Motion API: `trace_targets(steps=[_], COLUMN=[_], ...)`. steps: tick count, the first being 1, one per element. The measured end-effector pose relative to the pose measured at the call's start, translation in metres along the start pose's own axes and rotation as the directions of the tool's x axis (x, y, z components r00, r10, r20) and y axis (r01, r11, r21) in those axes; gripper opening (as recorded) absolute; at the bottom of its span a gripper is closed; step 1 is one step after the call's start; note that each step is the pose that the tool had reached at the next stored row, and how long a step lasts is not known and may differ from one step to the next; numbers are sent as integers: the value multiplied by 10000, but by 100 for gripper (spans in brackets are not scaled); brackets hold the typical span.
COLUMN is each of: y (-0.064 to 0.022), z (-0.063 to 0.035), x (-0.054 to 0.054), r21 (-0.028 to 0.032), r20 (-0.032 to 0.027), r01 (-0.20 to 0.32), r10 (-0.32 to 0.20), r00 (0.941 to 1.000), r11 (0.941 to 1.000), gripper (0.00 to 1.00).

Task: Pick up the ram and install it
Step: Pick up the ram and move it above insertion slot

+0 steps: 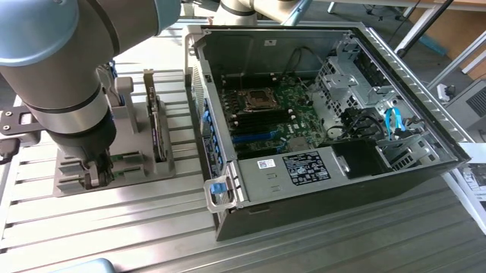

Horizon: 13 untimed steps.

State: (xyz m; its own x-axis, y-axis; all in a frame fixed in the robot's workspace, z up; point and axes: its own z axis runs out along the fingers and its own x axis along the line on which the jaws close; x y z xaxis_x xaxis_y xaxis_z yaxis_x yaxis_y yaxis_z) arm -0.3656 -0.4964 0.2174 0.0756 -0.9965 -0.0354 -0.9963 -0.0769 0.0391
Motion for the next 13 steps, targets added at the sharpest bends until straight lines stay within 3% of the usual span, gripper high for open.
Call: trace_targets(steps=[13], y=[25], z=[108], x=[1], r21=[5], r20=[0], r01=[0], r10=[0], r00=[10000], r11=[10000], gripper=[30])
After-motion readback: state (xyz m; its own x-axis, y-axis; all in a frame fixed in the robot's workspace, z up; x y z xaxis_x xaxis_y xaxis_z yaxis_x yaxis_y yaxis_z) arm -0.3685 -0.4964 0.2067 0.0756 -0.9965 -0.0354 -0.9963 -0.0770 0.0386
